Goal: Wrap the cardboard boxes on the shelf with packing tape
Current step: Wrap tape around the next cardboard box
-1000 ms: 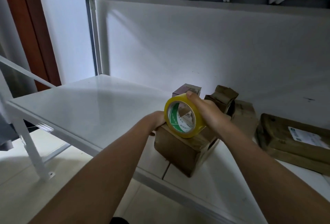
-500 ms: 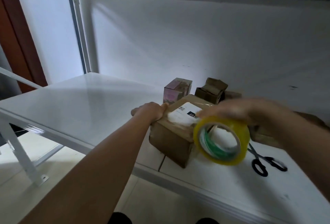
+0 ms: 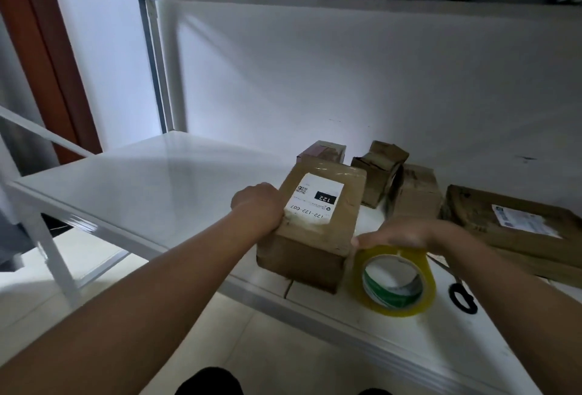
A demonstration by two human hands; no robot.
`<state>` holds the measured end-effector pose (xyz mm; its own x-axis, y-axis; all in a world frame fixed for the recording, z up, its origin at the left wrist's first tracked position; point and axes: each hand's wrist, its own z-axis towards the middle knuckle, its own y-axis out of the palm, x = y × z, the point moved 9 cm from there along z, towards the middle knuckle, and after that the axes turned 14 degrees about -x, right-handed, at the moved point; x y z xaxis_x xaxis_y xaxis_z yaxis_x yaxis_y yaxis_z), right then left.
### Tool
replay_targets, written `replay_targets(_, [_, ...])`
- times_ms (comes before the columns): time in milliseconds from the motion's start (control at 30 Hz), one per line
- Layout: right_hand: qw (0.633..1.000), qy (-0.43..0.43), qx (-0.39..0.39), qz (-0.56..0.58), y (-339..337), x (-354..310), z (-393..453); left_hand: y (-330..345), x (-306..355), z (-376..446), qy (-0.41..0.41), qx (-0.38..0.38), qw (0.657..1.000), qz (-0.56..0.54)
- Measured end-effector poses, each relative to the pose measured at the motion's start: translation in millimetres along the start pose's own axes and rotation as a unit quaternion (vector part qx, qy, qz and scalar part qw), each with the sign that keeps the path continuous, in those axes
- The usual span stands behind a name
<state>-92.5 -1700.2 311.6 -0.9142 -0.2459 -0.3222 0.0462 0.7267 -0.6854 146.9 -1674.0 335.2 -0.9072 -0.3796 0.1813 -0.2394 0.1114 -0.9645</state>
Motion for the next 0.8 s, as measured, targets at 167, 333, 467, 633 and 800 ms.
replay_targets(167, [0.999, -0.04, 0.02, -0.016, -17.2, -12.3, 7.3, 5.5, -15.1, -20.1, -0.029, -0.088, 0.995, 0.024])
replay_targets(333, [0.999, 0.008, 0.014, -0.032, -17.8, -17.5, 17.9, -40.2, 21.0, -24.9, 0.023, 0.033, 0.982, 0.187])
replay_targets(467, [0.997, 0.008, 0.054, -0.049, -22.1, -23.1, 28.5, -39.6, 101.3, -10.3, 0.234, 0.012, 0.971, 0.054])
replay_targets(633, [0.991, -0.005, 0.107, -0.084, -42.4, -5.9, 28.8, 28.9, 134.1, 4.6, 0.313, -0.025, 0.949, -0.005])
replay_targets(800, [0.991, -0.028, 0.105, -0.076, -38.5, -1.8, 38.8, 29.9, 131.8, 10.7, 0.35, 0.005, 0.936, -0.048])
